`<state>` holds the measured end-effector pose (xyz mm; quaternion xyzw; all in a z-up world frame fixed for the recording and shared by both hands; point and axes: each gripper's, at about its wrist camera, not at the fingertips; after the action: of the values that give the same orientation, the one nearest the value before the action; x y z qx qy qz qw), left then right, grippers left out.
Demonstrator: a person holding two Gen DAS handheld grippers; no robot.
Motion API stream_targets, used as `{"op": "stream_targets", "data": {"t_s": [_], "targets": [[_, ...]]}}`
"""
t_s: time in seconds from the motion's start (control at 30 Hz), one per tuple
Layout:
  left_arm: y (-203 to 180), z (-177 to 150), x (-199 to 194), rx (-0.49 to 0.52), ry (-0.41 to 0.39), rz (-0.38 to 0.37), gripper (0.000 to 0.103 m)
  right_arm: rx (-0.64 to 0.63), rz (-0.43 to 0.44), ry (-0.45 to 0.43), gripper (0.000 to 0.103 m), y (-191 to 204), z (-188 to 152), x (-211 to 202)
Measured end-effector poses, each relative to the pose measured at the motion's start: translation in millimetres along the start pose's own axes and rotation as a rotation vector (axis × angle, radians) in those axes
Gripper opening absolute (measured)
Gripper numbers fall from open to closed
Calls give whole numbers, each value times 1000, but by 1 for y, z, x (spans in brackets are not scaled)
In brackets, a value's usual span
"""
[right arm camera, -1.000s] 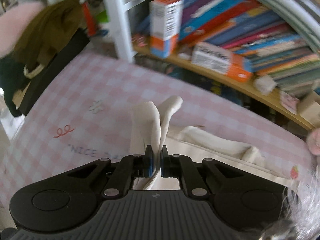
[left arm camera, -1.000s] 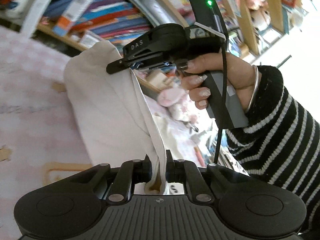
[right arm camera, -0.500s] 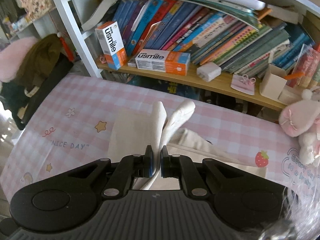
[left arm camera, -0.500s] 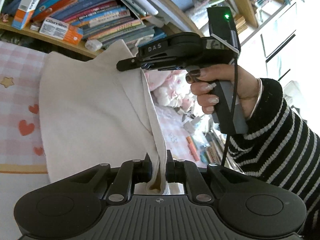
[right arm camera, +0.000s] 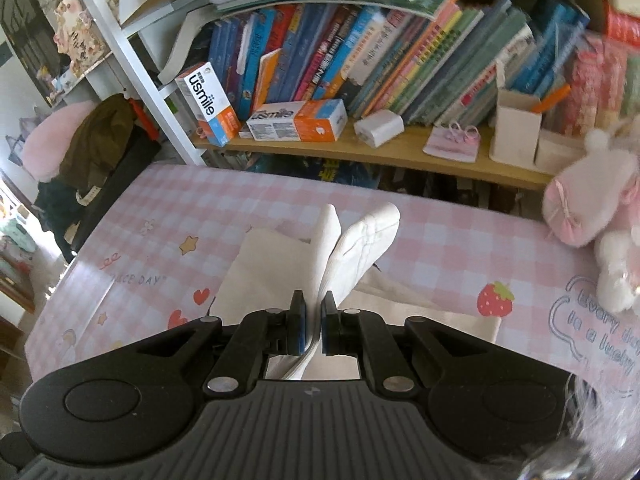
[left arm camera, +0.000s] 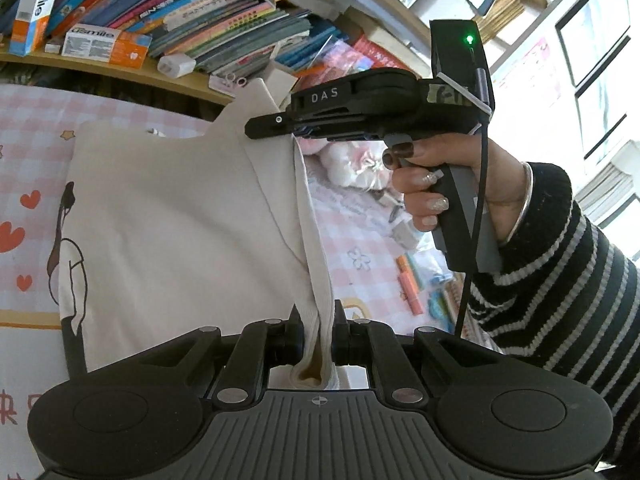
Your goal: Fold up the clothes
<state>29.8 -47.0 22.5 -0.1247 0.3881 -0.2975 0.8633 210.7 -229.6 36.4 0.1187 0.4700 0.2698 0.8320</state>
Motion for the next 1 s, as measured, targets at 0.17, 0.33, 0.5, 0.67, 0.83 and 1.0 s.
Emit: {"op": "stream_targets", "data": {"t_s": [0.17, 0.33, 0.5, 0.67, 0.83, 1.0], "targets": [[-1, 2, -4, -12, -2, 26, 10, 9, 26, 11, 7, -10, -1, 1], [-2, 6, -8, -12, 1, 43, 10, 7, 45, 17, 7, -13, 0, 1], [-2, 9, -9, -13, 8, 46, 10, 6, 51, 20, 7, -17, -2, 0], [0, 10, -5, -17, 28, 43, 10, 14, 44, 25, 7, -24, -6, 1], [1, 11, 2, -20, 47, 37, 10, 35, 36, 30, 7, -33, -11, 3], [1, 12, 5, -13, 59, 34, 10, 53, 33, 33, 7, -41, -15, 4]]}}
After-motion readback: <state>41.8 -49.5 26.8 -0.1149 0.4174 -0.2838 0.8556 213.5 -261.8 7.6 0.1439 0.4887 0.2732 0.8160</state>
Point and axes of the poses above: each gripper's, at about its wrist camera, not at the fingertips, and x roughly the way its jaws point, y to its left, z to its top, and after that the axes turned 11 degrees about x, right-handed
